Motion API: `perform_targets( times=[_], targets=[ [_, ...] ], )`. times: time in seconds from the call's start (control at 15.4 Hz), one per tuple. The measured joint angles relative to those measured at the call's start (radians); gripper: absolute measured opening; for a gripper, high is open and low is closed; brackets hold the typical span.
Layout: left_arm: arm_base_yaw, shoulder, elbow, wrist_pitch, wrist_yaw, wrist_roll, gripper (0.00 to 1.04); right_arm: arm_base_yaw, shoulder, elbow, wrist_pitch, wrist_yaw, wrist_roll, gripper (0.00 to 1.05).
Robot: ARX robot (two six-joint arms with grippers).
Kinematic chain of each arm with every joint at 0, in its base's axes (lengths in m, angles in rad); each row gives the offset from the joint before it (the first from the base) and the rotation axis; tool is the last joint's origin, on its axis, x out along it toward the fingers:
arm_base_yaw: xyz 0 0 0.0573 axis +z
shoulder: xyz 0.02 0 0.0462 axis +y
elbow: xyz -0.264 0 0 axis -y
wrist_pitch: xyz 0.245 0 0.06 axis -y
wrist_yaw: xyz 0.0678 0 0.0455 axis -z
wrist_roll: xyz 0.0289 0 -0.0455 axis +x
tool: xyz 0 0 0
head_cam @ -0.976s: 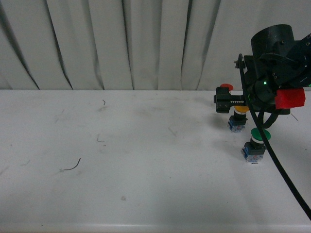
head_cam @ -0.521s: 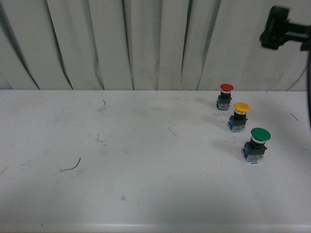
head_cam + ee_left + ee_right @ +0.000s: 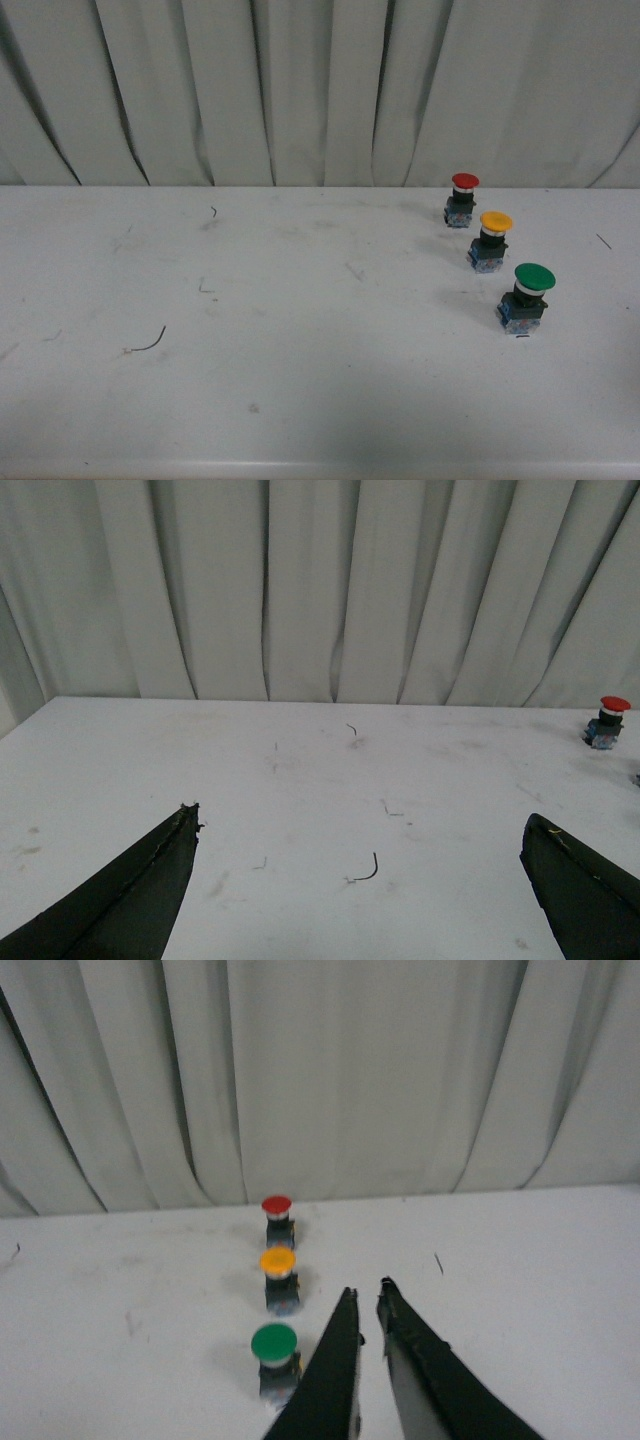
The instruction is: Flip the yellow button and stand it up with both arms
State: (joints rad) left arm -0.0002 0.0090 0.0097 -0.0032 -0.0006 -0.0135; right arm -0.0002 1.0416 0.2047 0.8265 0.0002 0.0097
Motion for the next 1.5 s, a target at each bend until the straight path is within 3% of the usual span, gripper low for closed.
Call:
perform_targets(
  times=[0.07, 0.52, 0.65, 0.98, 1.5],
  targets=[
    [0.0, 0.0, 0.0, 0.0, 0.0, 0.0, 0.98, 0.0, -0.032, -0.037, -0.02, 0.0, -0.006, 0.02],
    [0.0, 0.0, 0.0, 0.0, 0.0, 0.0, 0.98, 0.0, -0.289, -0.138, -0.151, 0.0, -0.004, 0.02],
    [0.0, 0.0, 0.0, 0.0, 0.0, 0.0, 0.98, 0.0, -0.315, -0.177, -0.118, 0.0, -0.004, 0.02],
    [0.0, 0.0, 0.0, 0.0, 0.0, 0.0, 0.98, 0.0, -0.588, -0.193, -0.379, 0.0, -0.004, 0.02],
    [0.0, 0.0, 0.0, 0.0, 0.0, 0.0, 0.98, 0.0, -0.804, -0.193, -0.585, 0.0, -0.005, 0.02]
  ],
)
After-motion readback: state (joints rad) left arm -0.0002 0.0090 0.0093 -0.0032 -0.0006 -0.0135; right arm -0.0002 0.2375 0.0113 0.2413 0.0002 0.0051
